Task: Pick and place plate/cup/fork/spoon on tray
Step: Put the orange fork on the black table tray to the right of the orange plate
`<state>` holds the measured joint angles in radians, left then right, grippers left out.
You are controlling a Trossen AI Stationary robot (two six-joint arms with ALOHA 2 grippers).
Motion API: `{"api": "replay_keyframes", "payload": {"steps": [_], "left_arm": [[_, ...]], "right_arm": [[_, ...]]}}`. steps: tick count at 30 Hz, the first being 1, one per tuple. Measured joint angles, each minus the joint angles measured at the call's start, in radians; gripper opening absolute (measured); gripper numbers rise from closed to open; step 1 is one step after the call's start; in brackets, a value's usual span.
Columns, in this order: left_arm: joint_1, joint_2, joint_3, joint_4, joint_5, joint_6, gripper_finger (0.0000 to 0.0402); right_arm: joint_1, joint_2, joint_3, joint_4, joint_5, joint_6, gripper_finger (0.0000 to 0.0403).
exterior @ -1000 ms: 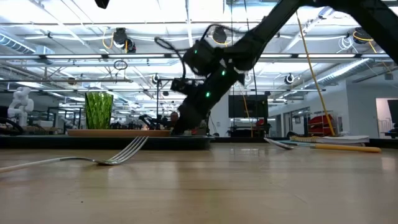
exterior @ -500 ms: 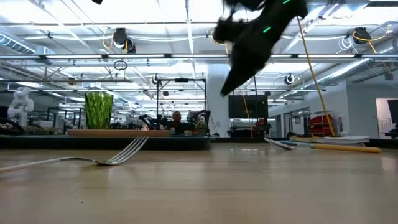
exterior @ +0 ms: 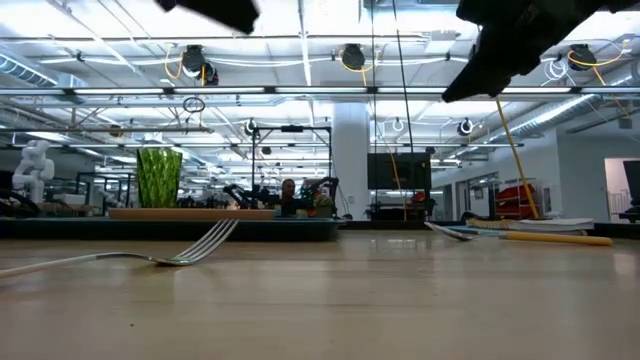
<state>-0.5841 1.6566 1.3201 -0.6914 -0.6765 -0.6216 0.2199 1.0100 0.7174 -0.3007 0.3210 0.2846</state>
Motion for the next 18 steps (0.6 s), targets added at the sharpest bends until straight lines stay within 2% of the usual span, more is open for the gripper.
{"api": "replay_keyframes", "payload": {"steps": [5,7,18], "left_arm": [[-0.045,0.120,0.015,-0.035,0.280,-0.138,0.0145],[-0.058,0.154,0.015,-0.037,0.346,-0.208,0.0154],[-0.093,0.301,0.015,-0.040,0.329,-0.518,0.0246]], "right_arm": [[0.035,-0.021,0.000,-0.026,0.024,0.018,0.0002],[0.045,-0.019,0.000,-0.023,0.023,0.018,0.0002],[0.053,-0.013,0.000,-0.010,0.022,0.012,0.0002]]}}
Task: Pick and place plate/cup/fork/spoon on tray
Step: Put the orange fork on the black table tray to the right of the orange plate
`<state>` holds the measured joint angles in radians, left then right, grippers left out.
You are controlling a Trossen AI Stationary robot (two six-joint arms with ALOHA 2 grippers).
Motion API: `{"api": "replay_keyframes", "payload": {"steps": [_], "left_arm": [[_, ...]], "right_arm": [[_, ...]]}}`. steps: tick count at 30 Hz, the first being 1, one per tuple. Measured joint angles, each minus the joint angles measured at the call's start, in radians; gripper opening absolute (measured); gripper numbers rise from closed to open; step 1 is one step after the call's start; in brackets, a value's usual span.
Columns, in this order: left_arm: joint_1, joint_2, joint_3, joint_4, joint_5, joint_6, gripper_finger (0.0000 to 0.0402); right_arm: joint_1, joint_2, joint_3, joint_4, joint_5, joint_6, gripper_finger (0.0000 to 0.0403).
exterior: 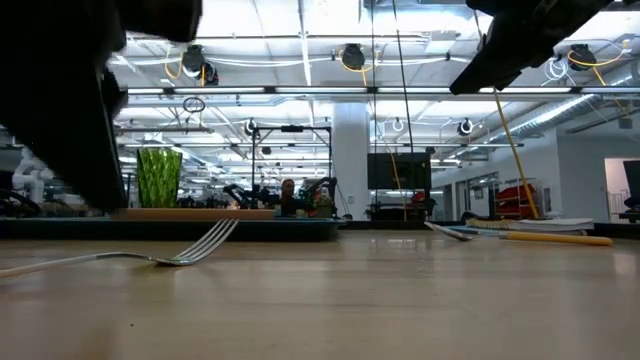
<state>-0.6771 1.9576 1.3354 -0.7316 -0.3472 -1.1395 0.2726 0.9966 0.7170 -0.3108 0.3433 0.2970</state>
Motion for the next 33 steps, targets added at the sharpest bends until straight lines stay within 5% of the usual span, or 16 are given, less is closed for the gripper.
{"api": "replay_keyframes", "payload": {"steps": [5,10,23,30,33], "left_arm": [[0.021,0.059,0.000,-0.002,0.010,-0.076,0.0258],[0.054,0.077,0.003,-0.010,0.017,-0.127,0.0227],[0.145,0.069,0.001,0.013,0.051,0.071,0.0016],[0.224,0.023,-0.003,0.019,-0.025,0.157,0.0023],[0.256,-0.037,-0.003,0.019,-0.060,0.206,0.0011]], "right_arm": [[-0.007,0.000,0.000,0.003,0.002,-0.035,0.0002],[-0.022,0.000,0.000,0.023,0.002,-0.067,0.0002],[-0.024,0.000,0.000,0.053,0.001,-0.099,0.0002],[-0.024,0.000,0.000,0.052,0.007,-0.095,0.0002],[-0.024,0.006,-0.002,0.032,0.092,-0.073,0.0002]]}}
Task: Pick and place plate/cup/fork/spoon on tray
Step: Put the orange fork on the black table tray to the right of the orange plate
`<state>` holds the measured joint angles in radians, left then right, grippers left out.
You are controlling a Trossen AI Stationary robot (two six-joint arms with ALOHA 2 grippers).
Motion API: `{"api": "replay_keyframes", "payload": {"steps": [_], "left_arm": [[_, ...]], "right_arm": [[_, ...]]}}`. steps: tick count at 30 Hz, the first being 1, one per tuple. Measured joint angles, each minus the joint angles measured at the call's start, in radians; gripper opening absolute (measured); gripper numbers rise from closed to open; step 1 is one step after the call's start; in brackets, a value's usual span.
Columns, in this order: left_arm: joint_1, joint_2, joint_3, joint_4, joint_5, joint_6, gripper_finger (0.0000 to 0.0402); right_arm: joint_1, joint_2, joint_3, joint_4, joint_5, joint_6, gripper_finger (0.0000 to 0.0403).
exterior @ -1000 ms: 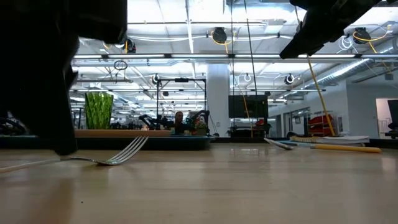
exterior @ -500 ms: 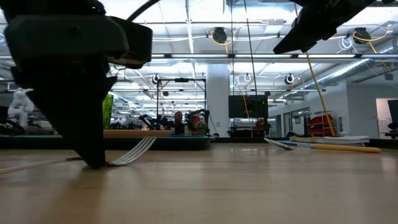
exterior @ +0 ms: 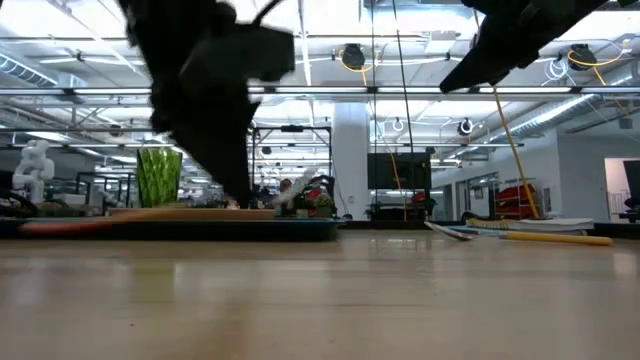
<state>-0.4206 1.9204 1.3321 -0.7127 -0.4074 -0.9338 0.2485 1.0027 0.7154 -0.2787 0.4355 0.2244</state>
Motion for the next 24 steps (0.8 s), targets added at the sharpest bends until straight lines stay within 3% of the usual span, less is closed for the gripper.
{"api": "replay_keyframes", "payload": {"steps": [3,7,11,14,20,24], "left_arm": [[0.027,-0.069,0.000,0.010,-0.081,0.063,0.0011],[0.052,-0.171,0.001,0.054,-0.201,0.156,0.0011],[0.064,-0.243,0.001,0.169,-0.317,0.289,0.0010],[0.075,-0.266,0.002,0.299,-0.378,0.396,0.0010],[0.106,-0.245,0.003,0.605,-0.408,0.606,0.0010],[0.129,-0.212,0.003,0.752,-0.410,0.697,0.0010]], "right_arm": [[-0.003,0.000,-0.038,0.041,0.054,0.001,0.0002],[-0.026,0.000,-0.143,0.260,0.051,-0.016,0.0002],[-0.043,0.013,-0.227,0.532,0.010,-0.056,0.0005],[-0.047,0.048,-0.238,0.624,0.009,-0.059,0.0019],[-0.025,0.180,-0.238,0.850,-0.005,-0.066,0.0065],[-0.020,0.274,-0.237,1.059,-0.093,-0.087,0.0100]]}}
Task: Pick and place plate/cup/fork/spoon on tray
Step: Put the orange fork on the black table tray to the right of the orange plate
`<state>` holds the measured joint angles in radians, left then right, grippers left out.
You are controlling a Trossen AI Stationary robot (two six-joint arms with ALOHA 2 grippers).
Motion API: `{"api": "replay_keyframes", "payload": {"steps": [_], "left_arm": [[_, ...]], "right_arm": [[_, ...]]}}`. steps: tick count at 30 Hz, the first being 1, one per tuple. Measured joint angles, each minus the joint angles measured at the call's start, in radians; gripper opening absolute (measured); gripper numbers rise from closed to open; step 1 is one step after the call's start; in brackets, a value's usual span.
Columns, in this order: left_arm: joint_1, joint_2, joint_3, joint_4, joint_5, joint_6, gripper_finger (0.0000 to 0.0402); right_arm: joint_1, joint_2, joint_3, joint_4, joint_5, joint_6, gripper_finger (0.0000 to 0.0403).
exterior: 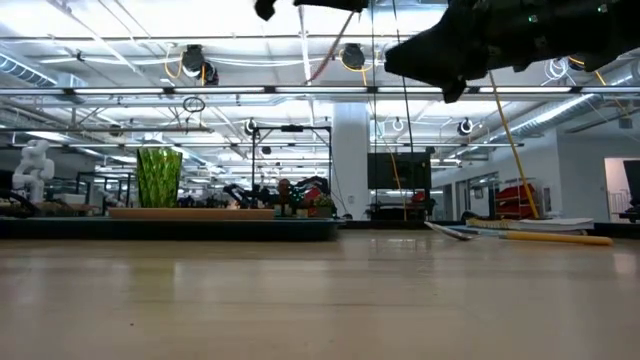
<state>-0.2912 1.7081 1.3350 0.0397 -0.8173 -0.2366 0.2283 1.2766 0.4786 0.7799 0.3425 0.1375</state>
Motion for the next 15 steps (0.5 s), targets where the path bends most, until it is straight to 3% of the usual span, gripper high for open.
{"api": "replay_keyframes", "payload": {"steps": [4,9,15], "left_arm": [[0.014,0.012,0.000,0.039,0.002,0.031,0.0010],[0.027,0.038,-0.001,0.114,0.003,0.048,0.0010],[0.033,0.104,0.000,0.258,0.023,0.103,0.0010]], "right_arm": [[0.001,0.066,0.000,0.119,-0.059,0.004,0.0133],[-0.005,0.133,0.007,0.205,-0.057,-0.003,0.0164],[-0.013,0.226,0.058,0.224,-0.050,-0.006,0.0172]]}}
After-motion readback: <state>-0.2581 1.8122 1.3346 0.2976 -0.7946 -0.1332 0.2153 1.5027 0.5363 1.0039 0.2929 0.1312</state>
